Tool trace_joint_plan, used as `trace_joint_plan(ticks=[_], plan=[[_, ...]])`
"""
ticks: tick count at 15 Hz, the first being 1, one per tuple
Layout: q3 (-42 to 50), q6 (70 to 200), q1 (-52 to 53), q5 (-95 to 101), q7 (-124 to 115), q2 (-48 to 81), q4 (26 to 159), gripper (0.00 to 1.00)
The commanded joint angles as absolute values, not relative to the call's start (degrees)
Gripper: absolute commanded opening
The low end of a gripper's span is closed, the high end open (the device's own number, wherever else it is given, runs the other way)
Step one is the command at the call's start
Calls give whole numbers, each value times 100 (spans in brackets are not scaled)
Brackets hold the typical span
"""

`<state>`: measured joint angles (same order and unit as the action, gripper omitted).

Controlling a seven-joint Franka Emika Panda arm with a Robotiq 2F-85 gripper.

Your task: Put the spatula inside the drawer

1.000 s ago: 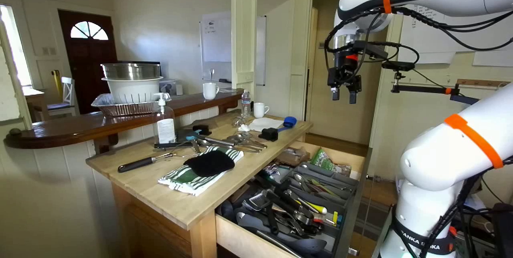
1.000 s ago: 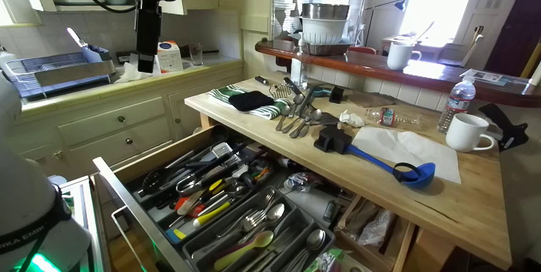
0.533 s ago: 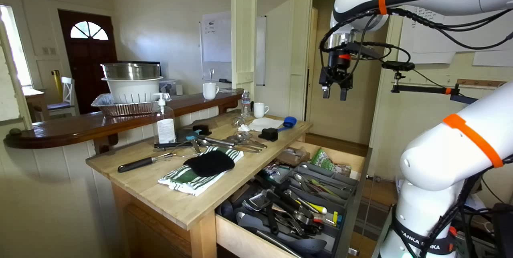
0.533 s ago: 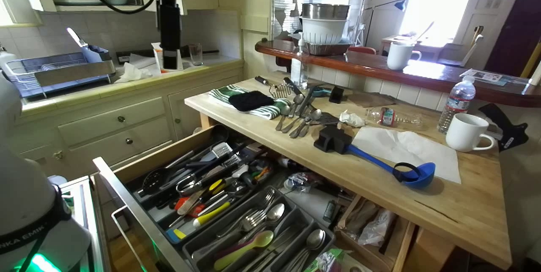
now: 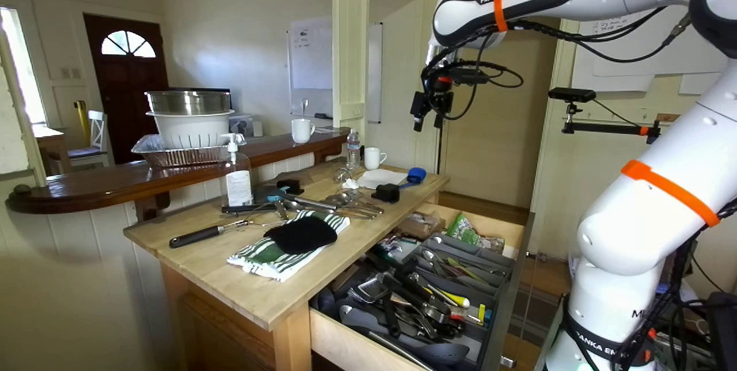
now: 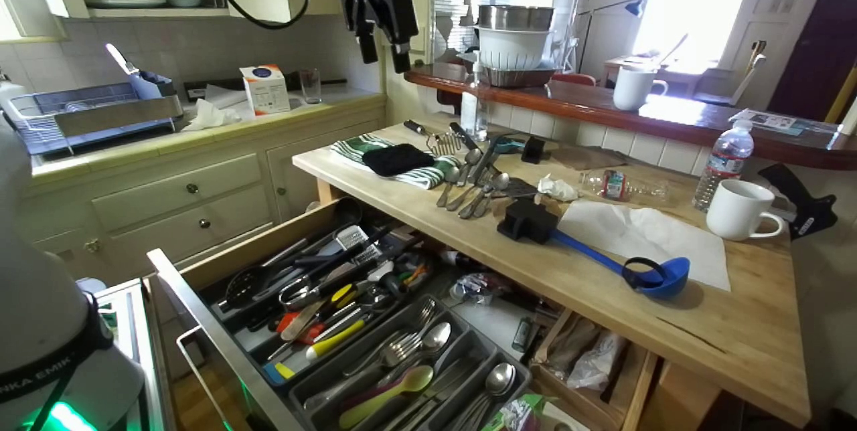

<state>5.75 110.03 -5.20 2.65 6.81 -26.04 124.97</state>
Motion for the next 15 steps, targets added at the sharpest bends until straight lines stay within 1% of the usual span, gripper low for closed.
trace_joint_plan(ticks=[1,5,10,11,15], plan=[[656,11147,-245,270,1513,-1742,11834,100],[593,11297,-237,517,2017,-907,11293,100],[553,12250,-267,378,2285,-156,10892,100],[530,12090,-295,450,2144,-473,11145,100],[524,12127,-302,449,2150,-376,11084,100]])
